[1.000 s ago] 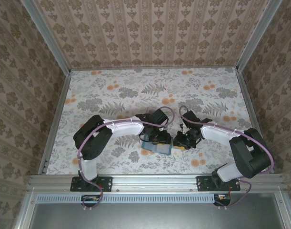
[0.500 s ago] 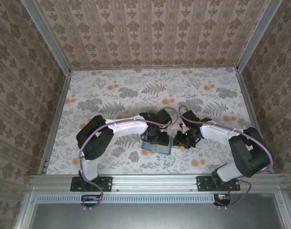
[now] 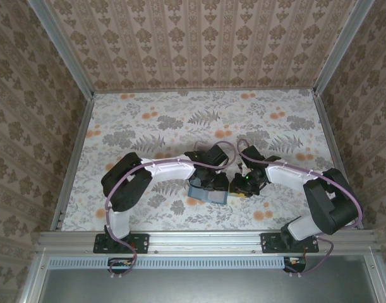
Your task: Take the credit cards out of the card holder
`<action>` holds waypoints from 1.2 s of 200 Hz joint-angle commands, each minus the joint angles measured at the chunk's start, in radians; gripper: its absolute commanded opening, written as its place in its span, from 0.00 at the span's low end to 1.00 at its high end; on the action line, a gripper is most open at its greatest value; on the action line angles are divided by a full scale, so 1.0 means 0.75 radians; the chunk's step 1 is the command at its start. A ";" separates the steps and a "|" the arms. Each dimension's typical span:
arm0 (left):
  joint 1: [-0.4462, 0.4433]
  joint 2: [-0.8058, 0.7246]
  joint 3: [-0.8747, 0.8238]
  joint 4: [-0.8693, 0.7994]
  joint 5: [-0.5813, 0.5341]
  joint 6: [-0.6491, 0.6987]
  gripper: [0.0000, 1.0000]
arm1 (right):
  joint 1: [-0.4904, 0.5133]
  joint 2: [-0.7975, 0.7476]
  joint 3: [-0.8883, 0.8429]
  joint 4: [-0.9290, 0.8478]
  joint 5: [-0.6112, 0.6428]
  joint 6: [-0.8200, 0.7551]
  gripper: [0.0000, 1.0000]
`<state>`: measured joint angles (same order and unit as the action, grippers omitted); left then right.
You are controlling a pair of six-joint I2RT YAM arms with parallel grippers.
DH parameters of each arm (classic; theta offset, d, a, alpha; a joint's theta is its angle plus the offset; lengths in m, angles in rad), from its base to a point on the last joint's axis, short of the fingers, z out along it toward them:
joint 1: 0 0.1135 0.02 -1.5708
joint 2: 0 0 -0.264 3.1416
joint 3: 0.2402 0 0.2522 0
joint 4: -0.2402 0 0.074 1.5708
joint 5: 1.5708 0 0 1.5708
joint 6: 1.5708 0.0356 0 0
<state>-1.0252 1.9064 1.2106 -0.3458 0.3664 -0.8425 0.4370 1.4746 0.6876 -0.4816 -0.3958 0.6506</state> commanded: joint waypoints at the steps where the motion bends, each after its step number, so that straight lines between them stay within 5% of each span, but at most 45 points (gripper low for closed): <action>1: 0.010 0.012 -0.029 0.077 0.072 -0.051 0.22 | 0.008 0.004 0.012 -0.056 0.041 -0.018 0.28; 240: -0.086 0.100 0.334 -0.797 -0.640 0.191 0.43 | 0.008 -0.018 0.013 -0.066 0.047 -0.021 0.29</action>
<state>-1.0771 1.9709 1.4277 -0.8433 -0.0311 -0.7341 0.4366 1.4746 0.6876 -0.4889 -0.3962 0.6506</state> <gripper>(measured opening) 0.426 0.286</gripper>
